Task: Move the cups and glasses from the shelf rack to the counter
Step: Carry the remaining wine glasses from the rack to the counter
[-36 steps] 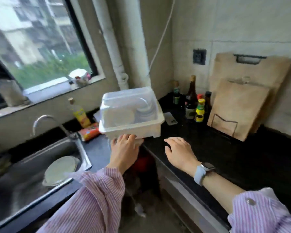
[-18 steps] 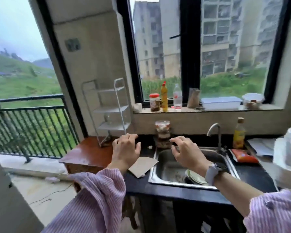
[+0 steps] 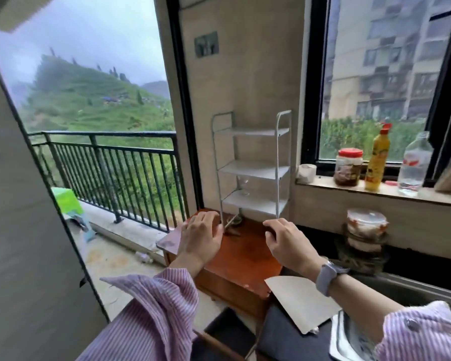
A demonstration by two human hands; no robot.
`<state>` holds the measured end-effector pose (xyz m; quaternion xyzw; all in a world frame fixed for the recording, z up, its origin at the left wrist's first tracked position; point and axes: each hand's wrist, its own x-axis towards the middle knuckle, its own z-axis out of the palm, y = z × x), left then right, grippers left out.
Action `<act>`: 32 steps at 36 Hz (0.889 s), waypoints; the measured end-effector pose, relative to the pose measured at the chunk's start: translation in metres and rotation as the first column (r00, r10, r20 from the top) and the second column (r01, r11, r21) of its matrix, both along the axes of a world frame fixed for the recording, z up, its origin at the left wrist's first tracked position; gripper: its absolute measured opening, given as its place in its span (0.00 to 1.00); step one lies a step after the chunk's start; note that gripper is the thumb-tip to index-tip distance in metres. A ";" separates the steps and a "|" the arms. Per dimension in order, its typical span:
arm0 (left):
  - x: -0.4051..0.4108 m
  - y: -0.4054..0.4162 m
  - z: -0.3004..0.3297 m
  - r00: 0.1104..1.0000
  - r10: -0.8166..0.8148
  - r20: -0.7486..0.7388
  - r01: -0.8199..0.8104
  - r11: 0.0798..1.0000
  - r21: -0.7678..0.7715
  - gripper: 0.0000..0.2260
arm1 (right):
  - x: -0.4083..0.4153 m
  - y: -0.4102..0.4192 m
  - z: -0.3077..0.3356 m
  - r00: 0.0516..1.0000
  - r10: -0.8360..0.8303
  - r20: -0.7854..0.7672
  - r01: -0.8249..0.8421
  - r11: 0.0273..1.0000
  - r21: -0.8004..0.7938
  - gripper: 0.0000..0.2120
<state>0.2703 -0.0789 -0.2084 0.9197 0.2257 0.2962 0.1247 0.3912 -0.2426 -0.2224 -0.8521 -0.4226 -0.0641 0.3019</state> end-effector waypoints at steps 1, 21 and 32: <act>0.012 0.012 0.000 1.000 -0.001 -0.012 0.001 1.000 -0.011 0.14 | 0.012 0.014 -0.001 1.000 0.001 -0.012 -0.001 1.000 0.003 0.18; 0.210 0.185 -0.071 0.982 -0.183 0.037 0.186 0.948 -0.257 0.12 | 0.169 0.190 -0.070 0.961 -0.174 -0.216 0.181 0.983 0.016 0.18; 0.296 0.236 -0.133 0.926 -0.353 0.135 0.377 0.848 -0.373 0.13 | 0.218 0.254 -0.125 0.867 -0.353 -0.351 0.427 0.890 0.161 0.21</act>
